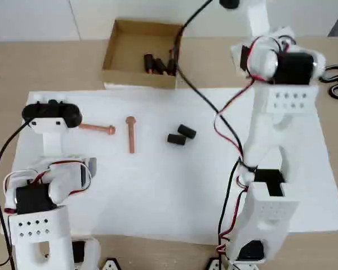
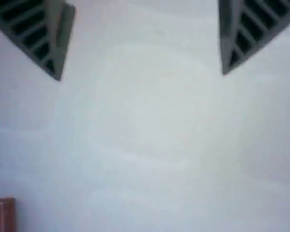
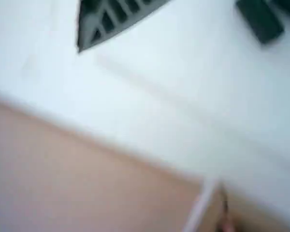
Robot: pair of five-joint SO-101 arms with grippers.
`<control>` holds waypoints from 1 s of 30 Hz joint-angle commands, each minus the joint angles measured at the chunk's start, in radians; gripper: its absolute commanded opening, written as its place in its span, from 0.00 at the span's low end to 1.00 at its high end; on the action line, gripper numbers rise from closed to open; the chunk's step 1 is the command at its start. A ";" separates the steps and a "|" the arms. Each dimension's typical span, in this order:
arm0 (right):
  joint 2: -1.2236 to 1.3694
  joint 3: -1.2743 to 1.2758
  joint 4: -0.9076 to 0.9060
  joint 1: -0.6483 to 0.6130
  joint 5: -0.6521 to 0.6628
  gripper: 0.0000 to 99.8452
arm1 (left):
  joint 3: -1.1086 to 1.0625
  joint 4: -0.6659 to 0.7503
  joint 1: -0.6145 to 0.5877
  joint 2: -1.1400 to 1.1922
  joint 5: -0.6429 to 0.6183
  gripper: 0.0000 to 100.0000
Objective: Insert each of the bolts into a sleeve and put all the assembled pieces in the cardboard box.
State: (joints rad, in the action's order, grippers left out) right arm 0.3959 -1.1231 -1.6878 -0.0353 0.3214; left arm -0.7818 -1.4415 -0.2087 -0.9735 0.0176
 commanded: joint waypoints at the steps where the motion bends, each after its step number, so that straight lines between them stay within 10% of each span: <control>1: -0.113 0.216 -0.010 0.010 0.005 0.20 | -0.002 0.020 -0.003 -0.014 0.005 0.20; 30: -0.432 1.152 0.008 -0.018 0.002 0.20 | -0.077 0.074 0.002 -0.012 0.005 0.20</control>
State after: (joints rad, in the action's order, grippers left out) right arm 0.0199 0.0230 -1.6847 -0.0522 0.3214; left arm -0.8646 -1.3909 -0.2087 -0.9735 0.0176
